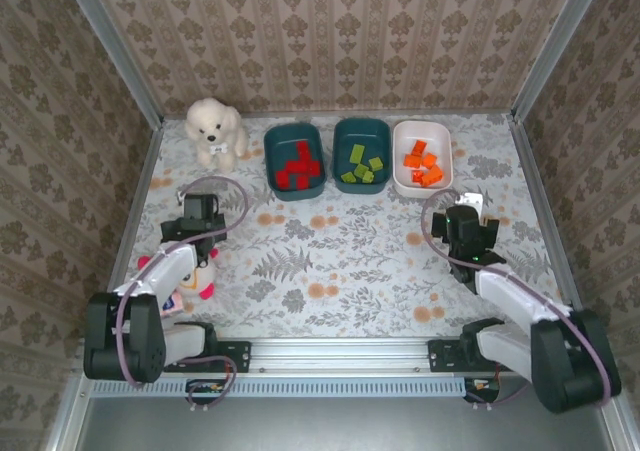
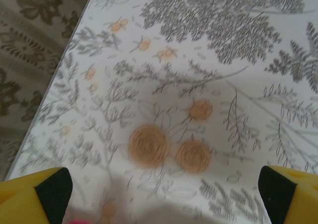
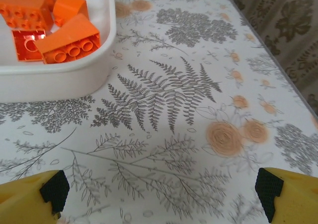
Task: Sort the legos into containers by color
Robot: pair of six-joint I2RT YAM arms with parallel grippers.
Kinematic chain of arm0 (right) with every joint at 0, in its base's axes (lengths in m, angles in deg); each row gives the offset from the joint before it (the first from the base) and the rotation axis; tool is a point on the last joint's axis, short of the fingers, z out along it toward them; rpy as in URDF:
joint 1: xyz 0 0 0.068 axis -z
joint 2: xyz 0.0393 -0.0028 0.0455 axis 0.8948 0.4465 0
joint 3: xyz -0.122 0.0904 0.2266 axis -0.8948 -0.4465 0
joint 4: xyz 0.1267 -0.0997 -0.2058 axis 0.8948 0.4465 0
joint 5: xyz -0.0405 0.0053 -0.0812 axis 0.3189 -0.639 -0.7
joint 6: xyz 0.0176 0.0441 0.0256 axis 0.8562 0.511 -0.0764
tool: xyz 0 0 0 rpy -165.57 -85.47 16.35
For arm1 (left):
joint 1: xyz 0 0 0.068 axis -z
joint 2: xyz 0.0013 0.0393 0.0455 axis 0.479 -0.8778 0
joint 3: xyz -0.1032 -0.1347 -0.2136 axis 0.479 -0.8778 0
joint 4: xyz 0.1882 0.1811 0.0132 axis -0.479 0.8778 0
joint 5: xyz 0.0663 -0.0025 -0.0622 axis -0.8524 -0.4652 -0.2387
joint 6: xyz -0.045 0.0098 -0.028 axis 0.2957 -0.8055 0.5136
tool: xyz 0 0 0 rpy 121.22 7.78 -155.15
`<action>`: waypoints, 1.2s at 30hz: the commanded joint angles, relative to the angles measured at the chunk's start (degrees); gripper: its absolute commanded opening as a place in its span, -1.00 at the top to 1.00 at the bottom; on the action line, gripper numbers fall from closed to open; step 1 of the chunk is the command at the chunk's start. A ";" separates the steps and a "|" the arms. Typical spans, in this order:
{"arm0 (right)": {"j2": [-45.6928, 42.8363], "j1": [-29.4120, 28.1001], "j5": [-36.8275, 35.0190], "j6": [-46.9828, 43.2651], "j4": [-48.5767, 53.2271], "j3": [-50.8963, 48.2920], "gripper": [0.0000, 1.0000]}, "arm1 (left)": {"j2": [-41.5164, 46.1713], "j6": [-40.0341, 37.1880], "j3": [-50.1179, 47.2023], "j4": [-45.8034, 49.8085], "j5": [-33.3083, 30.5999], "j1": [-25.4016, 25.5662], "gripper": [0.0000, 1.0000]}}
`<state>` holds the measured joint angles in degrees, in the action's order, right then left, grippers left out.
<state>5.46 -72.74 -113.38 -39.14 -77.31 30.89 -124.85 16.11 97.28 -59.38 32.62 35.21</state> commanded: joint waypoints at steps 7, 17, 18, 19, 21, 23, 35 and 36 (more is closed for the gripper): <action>17.69 8.22 14.15 -1.00 -24.36 6.50 -1.00 | -14.86 -7.74 3.71 -26.92 13.01 -4.63 -1.00; 22.83 8.00 16.46 -2.30 -53.39 -6.81 -1.00 | -18.59 -10.36 -15.55 -69.48 14.70 -4.70 -1.00; 22.71 8.02 15.95 -2.11 -50.68 -5.53 -1.00 | -16.89 -8.96 -15.57 -66.49 14.21 -4.74 -1.00; 22.34 8.03 15.03 -1.60 -47.45 -3.98 -1.00 | -16.23 -8.44 -14.27 -62.90 14.15 -4.91 -1.00; 23.06 7.11 14.63 -2.67 -40.31 0.38 -1.00 | -17.34 -9.66 -10.39 -57.78 15.33 -4.85 -1.00; 23.49 6.01 13.20 -3.72 -40.91 0.40 -1.00 | -17.56 -10.05 -10.50 -58.05 14.81 -4.34 -1.00; 23.21 5.92 13.26 -3.71 -40.89 0.21 -1.00 | -17.11 -10.02 -10.61 -57.50 14.60 -4.12 -1.00; 23.31 5.92 13.26 -3.71 -40.67 0.45 -1.00 | -17.10 -10.00 -10.60 -57.46 14.55 -4.13 -1.00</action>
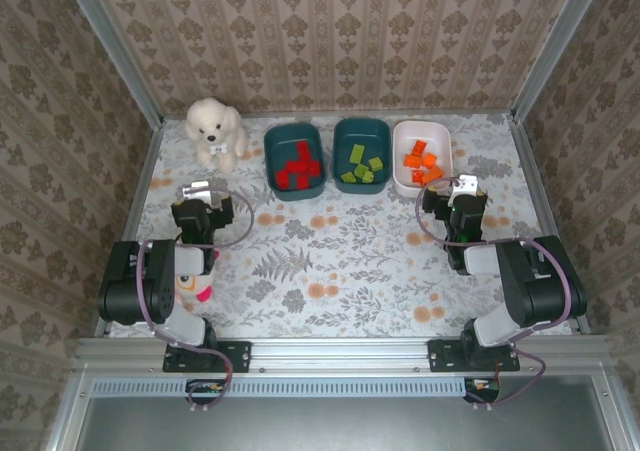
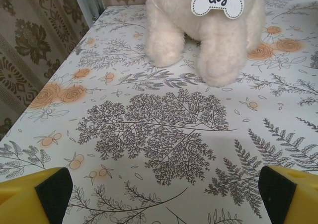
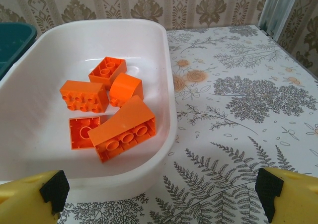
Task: Sort the legos into containers by color
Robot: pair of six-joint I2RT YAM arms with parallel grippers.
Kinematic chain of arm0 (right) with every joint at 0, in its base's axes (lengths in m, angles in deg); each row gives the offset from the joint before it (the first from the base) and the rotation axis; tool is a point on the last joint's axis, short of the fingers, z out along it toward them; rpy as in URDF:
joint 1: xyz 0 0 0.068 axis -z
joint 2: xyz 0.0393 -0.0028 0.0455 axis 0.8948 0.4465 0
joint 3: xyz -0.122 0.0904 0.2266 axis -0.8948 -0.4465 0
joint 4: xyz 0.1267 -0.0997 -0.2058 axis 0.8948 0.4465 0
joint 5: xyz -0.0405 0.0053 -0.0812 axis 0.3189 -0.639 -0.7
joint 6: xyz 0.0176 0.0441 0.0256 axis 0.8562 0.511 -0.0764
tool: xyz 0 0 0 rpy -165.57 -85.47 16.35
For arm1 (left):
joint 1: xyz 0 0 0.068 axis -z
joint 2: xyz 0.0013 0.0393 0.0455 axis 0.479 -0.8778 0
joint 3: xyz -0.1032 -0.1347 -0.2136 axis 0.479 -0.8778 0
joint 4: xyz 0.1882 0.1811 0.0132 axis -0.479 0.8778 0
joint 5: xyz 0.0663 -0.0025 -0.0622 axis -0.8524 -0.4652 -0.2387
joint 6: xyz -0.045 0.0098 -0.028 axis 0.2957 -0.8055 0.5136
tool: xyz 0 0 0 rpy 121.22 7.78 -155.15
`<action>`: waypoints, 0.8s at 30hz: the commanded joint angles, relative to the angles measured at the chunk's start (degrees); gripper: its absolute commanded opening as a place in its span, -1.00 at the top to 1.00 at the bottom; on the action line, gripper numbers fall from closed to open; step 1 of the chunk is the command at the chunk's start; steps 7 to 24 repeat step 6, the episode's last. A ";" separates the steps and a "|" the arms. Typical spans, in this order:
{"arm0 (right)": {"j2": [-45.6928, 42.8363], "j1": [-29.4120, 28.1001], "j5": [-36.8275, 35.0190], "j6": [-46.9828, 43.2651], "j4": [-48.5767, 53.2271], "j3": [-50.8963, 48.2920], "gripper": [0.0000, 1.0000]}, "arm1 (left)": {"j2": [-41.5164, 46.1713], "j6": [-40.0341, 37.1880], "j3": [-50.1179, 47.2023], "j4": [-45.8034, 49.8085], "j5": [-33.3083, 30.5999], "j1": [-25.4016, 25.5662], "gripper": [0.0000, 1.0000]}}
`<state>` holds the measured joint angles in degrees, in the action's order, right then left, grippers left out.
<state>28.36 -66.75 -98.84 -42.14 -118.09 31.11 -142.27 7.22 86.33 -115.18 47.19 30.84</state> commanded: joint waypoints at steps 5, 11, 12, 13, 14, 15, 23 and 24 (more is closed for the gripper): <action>0.39 0.17 -0.69 -0.65 0.27 0.16 -1.00 | 0.28 -1.10 0.38 -1.66 -0.02 0.30 -1.00; 0.35 0.14 -0.66 -0.71 0.09 0.08 -1.00 | 0.34 -1.09 0.39 -1.66 -0.01 0.24 -1.00; 0.35 0.14 -0.66 -0.71 0.09 0.08 -1.00 | 0.34 -1.09 0.39 -1.66 -0.01 0.24 -1.00; 0.35 0.14 -0.66 -0.71 0.09 0.08 -1.00 | 0.34 -1.09 0.39 -1.66 -0.01 0.24 -1.00; 0.35 0.14 -0.66 -0.71 0.09 0.08 -1.00 | 0.34 -1.09 0.39 -1.66 -0.01 0.24 -1.00; 0.35 0.14 -0.66 -0.71 0.09 0.08 -1.00 | 0.34 -1.09 0.39 -1.66 -0.01 0.24 -1.00; 0.35 0.14 -0.66 -0.71 0.09 0.08 -1.00 | 0.34 -1.09 0.39 -1.66 -0.01 0.24 -1.00; 0.35 0.14 -0.66 -0.71 0.09 0.08 -1.00 | 0.34 -1.09 0.39 -1.66 -0.01 0.24 -1.00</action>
